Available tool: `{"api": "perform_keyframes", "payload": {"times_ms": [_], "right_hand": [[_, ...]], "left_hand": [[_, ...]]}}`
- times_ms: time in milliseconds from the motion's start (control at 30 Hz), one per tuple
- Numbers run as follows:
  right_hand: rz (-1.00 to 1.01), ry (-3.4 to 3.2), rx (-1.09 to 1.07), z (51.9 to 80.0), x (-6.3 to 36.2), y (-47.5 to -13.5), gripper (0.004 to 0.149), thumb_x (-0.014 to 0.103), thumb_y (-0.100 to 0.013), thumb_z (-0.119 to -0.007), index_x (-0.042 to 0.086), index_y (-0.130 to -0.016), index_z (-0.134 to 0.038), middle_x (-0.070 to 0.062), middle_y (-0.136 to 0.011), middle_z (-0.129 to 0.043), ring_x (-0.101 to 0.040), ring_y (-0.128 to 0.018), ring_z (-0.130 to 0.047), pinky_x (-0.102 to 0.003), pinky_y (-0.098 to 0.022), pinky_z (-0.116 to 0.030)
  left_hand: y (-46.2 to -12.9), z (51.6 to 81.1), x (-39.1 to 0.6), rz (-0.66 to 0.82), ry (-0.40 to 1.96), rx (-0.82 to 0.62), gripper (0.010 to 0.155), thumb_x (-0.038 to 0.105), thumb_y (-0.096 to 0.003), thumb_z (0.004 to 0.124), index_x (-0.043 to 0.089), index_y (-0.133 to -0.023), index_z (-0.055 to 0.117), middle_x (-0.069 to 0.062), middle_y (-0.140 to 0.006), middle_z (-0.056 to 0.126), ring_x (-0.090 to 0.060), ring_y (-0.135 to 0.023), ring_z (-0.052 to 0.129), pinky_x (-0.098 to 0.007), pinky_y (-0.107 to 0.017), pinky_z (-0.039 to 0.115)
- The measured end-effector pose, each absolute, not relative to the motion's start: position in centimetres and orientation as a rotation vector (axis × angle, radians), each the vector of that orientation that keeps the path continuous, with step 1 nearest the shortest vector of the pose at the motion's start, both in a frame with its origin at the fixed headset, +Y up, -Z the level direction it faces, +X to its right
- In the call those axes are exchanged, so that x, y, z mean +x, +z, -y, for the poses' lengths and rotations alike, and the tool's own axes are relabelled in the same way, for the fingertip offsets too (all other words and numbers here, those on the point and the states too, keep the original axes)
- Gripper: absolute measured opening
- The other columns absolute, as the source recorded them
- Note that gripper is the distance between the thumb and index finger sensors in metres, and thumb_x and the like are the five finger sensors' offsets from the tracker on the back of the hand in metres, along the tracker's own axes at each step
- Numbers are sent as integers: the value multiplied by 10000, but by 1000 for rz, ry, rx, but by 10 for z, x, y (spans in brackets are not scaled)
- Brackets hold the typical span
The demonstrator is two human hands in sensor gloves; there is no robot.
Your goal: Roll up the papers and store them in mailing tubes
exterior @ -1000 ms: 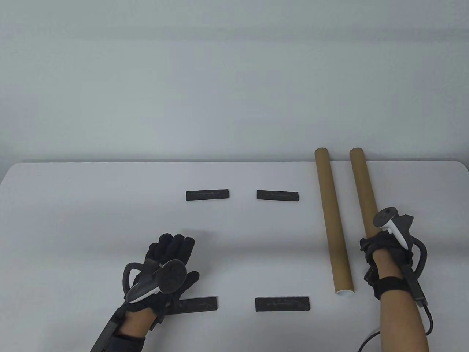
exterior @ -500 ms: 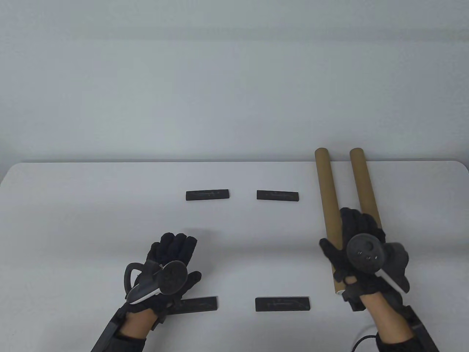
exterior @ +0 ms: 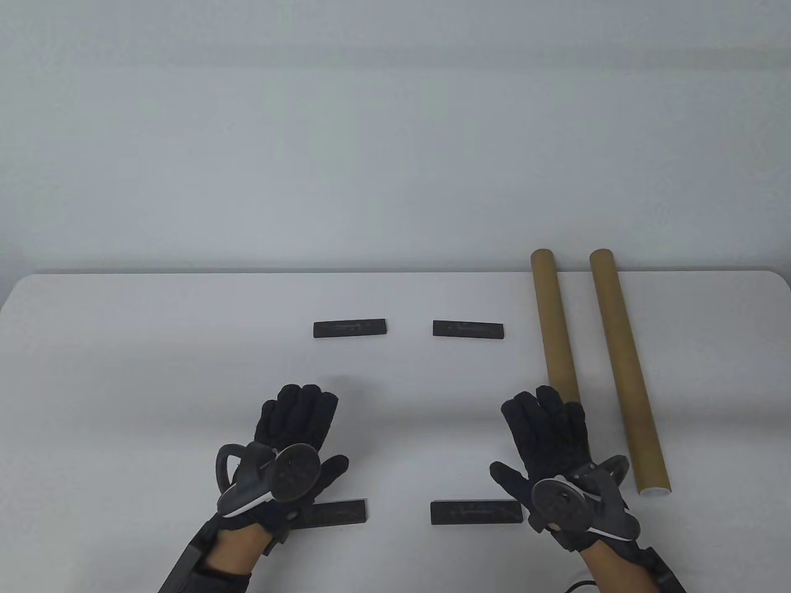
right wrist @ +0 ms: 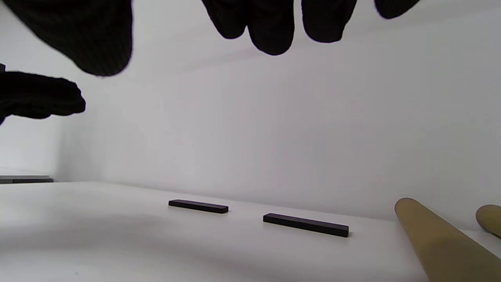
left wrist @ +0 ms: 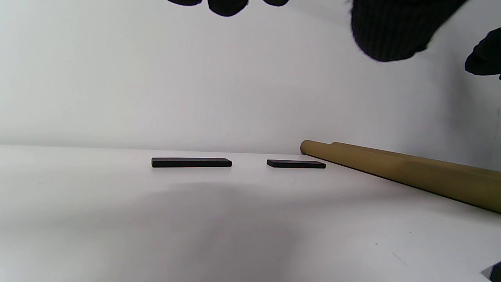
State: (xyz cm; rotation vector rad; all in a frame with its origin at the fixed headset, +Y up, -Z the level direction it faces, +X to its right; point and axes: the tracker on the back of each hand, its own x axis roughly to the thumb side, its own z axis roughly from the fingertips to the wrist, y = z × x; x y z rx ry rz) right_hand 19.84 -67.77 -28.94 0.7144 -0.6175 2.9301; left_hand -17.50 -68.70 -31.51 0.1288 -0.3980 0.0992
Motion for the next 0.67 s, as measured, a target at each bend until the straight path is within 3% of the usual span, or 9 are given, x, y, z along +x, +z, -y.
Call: {"api": "perform_keyframes", "payload": {"times_ms": [667], "right_hand": [[541, 2942, 685, 682, 205, -293, 920, 600, -481, -766, 54, -1145, -440, -256, -1174, -464, -631, -1064, -448, -799, -644, -415]], "left_hand": [[-315, 690, -169, 389, 93, 95, 962, 716, -369, 677, 293, -1116, 243, -107, -1189, 263, -456, -1113, 302, -597, -769, 357]]}}
